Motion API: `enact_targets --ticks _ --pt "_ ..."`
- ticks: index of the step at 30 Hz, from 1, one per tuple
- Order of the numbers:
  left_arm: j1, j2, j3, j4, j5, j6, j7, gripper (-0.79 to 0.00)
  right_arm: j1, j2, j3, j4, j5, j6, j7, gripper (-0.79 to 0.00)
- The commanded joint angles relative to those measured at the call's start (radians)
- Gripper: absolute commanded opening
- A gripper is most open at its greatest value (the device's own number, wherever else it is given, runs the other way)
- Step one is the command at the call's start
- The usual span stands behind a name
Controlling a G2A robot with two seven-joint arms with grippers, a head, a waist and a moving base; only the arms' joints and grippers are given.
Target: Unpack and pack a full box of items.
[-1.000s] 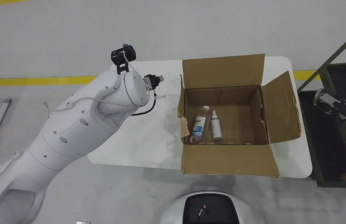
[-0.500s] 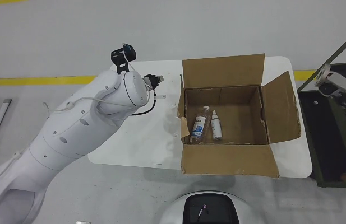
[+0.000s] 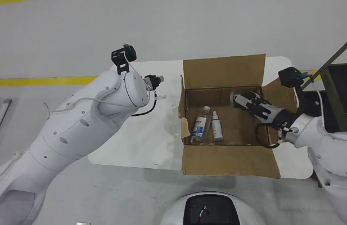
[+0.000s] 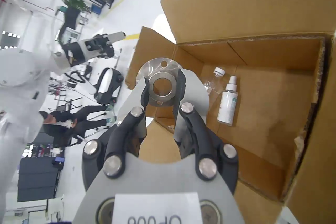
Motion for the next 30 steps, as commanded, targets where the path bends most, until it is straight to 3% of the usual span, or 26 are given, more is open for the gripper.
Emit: enact_targets --ticks 1,6,13,28,30 --pt "0.000 0.000 0.000 0.000 0.000 0.000 0.000 0.000 0.025 -0.001 -0.085 0.027 -0.123 0.056 -0.009 -0.785" --pt "0.000 0.000 0.000 0.000 0.000 0.000 0.000 0.000 0.092 -0.009 -0.247 0.158 -0.369 0.176 0.003 -0.785" --pt "0.000 0.000 0.000 0.000 0.000 0.000 0.000 0.000 0.200 -0.032 -0.398 0.349 -0.522 0.268 0.072 -0.785" --pt "0.000 0.000 0.000 0.000 0.000 0.000 0.000 0.000 0.315 -0.082 -0.502 0.597 -0.537 0.277 0.124 -0.785" --pt "0.000 0.000 0.000 0.000 0.000 0.000 0.000 0.000 0.324 -0.086 -0.506 0.616 -0.538 0.268 0.131 -0.745"
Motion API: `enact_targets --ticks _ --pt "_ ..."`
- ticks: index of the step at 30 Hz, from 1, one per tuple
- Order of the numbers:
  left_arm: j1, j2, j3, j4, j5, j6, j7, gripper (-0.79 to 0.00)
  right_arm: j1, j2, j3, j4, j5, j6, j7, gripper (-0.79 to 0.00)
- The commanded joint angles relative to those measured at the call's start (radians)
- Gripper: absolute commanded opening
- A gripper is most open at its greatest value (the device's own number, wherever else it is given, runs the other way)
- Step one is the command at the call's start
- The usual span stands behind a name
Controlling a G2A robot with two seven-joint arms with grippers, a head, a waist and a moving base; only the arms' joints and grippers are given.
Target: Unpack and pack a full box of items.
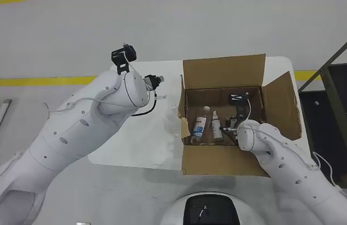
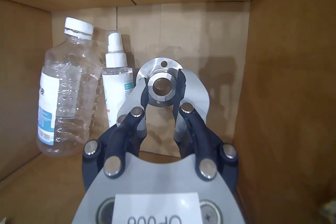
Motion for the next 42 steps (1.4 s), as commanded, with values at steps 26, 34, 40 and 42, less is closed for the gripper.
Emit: enact_targets --ticks 26,34,40,42 --pt "0.000 0.000 0.000 0.000 0.000 0.000 0.000 0.000 -0.035 -0.016 0.106 -0.108 0.005 -0.041 0.003 -0.588" --pt "0.000 0.000 0.000 0.000 0.000 0.000 0.000 0.000 -0.181 0.005 0.307 -0.394 0.123 -0.234 -0.177 -0.785" --pt "0.000 0.000 0.000 0.000 0.000 0.000 0.000 0.000 -0.334 0.022 0.603 -0.575 0.350 -0.395 -0.276 -0.785" --pt "0.000 0.000 0.000 0.000 0.000 0.000 0.000 0.000 -0.381 0.022 0.732 -0.607 0.498 -0.444 -0.303 -0.785"
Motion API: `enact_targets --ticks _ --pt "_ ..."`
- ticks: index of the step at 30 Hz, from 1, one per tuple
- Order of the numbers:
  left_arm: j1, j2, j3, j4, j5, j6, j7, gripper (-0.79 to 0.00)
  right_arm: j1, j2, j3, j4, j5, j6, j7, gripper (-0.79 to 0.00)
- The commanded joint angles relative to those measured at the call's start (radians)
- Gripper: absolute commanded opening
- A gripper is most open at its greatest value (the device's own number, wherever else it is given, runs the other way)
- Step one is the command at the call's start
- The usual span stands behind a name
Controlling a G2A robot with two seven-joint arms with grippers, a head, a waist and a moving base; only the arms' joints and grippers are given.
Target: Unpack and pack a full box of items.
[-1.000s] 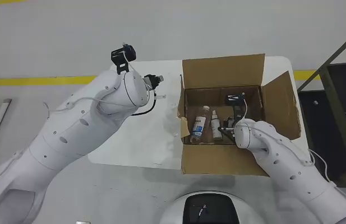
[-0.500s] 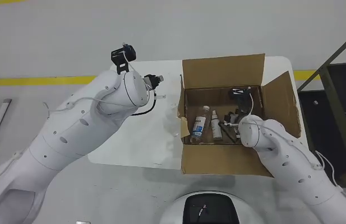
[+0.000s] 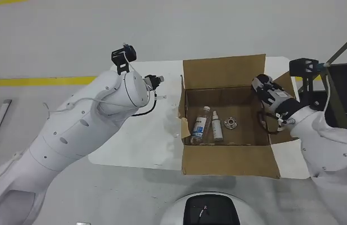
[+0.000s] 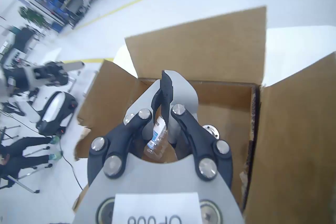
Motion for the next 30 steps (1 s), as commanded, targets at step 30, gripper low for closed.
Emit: enact_targets --ticks 30 --pt "0.000 0.000 0.000 0.000 0.000 0.000 0.000 0.000 -0.180 -0.003 0.274 0.410 0.755 -0.285 0.273 -0.785"
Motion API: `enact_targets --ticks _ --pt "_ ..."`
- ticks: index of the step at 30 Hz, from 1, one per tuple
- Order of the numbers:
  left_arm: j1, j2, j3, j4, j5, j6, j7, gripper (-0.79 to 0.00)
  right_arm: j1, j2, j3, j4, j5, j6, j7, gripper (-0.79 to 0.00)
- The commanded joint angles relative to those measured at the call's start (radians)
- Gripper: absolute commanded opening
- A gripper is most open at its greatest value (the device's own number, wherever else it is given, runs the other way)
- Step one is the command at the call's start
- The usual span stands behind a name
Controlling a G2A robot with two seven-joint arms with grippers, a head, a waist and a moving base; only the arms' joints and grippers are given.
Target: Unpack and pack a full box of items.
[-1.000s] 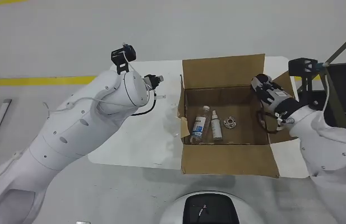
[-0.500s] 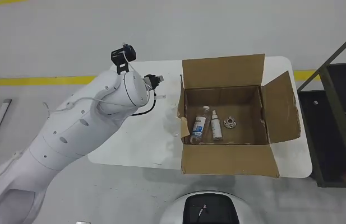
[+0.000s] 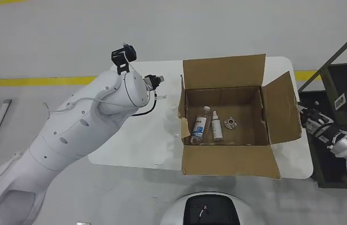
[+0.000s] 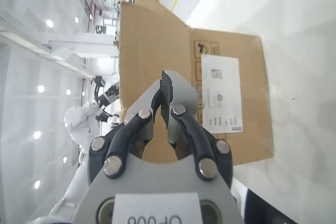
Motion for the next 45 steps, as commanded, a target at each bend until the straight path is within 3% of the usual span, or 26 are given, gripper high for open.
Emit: enact_targets --ticks 1,4,16,17,18,19,20,26,31,38,45 --pt "0.000 0.000 0.000 0.000 0.000 0.000 0.000 0.000 0.020 0.004 -0.046 -0.013 -0.042 -0.015 0.058 -0.785" --pt "0.000 0.000 0.000 0.000 0.000 0.000 0.000 0.000 0.044 0.011 -0.108 -0.025 -0.112 -0.024 0.132 -0.785" --pt "0.019 0.002 -0.007 0.003 -0.002 -0.025 0.025 0.000 0.112 0.029 -0.213 -0.005 -0.250 0.045 0.178 -0.785" --pt "0.033 0.003 -0.008 -0.003 0.000 -0.047 0.037 -0.086 0.116 0.030 -0.219 -0.005 -0.252 0.052 0.179 -0.785" --pt "0.044 0.005 -0.009 -0.007 0.003 -0.066 0.041 -0.406 0.120 0.031 -0.223 -0.001 -0.253 0.055 0.179 -0.785" --pt "0.054 0.006 -0.006 -0.014 0.010 -0.091 0.042 -0.539 0.123 0.033 -0.227 0.003 -0.261 0.061 0.184 -0.785" --pt "0.065 0.008 0.000 -0.021 0.019 -0.113 0.039 -0.785 0.126 0.034 -0.232 0.008 -0.269 0.071 0.190 -0.785" --pt "0.106 0.011 0.005 -0.053 0.038 -0.243 -0.002 -0.785 0.141 0.040 -0.221 0.005 -0.241 0.047 0.151 -0.785" --pt "0.121 -0.002 -0.014 -0.072 0.048 -0.335 0.008 -0.785 0.172 0.044 -0.138 0.045 -0.168 0.054 0.029 -0.785" --pt "0.123 -0.047 -0.051 -0.073 0.018 -0.457 0.031 -0.785 0.222 0.049 -0.080 0.169 -0.109 0.059 -0.091 -0.785" --pt "0.140 -0.114 -0.027 -0.015 0.006 -0.569 0.011 -0.785 0.225 0.051 -0.087 0.183 -0.126 0.065 -0.088 -0.785"
